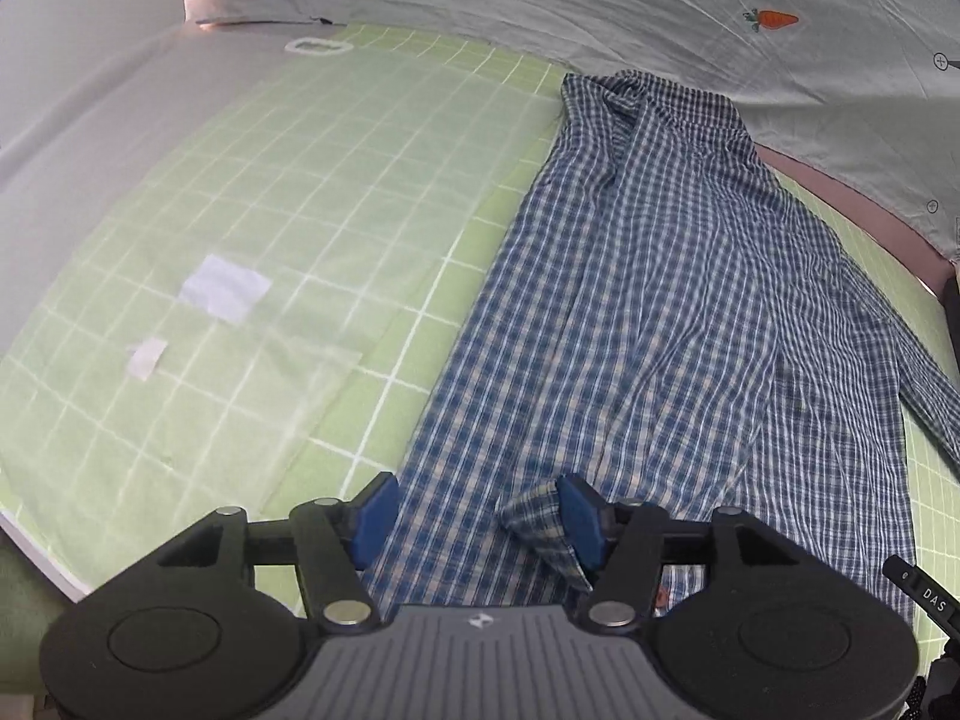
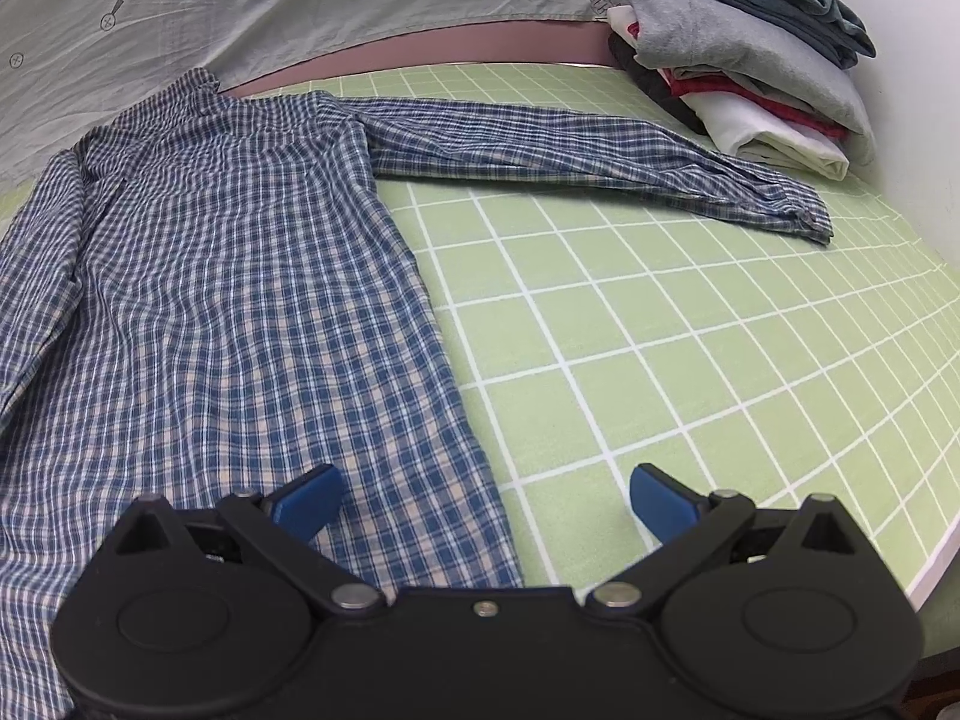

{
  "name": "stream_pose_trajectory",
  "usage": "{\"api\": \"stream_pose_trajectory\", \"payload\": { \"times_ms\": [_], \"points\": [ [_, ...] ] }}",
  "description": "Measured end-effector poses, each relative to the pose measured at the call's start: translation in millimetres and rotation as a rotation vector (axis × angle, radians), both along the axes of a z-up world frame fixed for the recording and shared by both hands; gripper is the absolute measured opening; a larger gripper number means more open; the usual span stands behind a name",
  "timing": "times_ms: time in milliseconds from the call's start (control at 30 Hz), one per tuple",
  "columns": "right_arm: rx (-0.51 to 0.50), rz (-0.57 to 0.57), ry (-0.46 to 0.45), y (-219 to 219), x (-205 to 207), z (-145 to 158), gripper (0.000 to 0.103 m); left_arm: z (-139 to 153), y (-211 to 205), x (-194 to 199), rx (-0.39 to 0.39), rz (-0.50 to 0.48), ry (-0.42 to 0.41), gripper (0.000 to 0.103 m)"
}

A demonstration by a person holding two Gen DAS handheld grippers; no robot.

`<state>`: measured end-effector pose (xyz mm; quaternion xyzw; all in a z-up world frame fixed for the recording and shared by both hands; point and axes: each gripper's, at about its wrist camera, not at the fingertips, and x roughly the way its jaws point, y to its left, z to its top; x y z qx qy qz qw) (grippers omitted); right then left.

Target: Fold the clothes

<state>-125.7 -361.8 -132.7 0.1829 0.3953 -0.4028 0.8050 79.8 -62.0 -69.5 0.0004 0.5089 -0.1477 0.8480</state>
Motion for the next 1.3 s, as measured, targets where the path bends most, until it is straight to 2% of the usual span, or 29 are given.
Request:
{"api": "stream_pose_trajectory", "payload": {
  "times_ms": [33,233,433,567,733,967,1067,1133,1300],
  "points": [
    [0.002,-0.010,-0.014,-2,1,2,0.103,1,-5,6,0.003,-0.003,-0.006,0.069],
    [0.007,-0.055,-0.071,-19,10,8,0.103,8,-33,40,0.019,-0.021,-0.045,0.076],
    [0.011,-0.099,-0.099,-51,24,7,0.103,14,-61,74,0.036,-0.040,-0.080,0.077],
    [0.005,-0.139,-0.106,-81,36,3,0.103,4,-89,103,0.052,-0.063,-0.072,0.080],
    [-0.061,-0.231,-0.090,-130,53,0,0.103,-16,-123,148,0.112,-0.082,-0.047,0.083],
    [-0.119,-0.357,-0.034,-214,46,-10,0.103,-45,-160,183,0.277,-0.145,-0.036,0.086],
    [-0.130,-0.389,-0.023,-240,36,-17,0.103,-51,-163,191,0.286,-0.119,-0.017,0.092],
    [-0.135,-0.410,-0.018,-256,29,-22,0.103,-54,-163,194,0.295,-0.106,-0.015,0.100],
    [-0.106,-0.464,-0.064,-280,17,-25,0.103,-55,-168,191,0.337,-0.161,-0.072,0.103]
  ]
}}
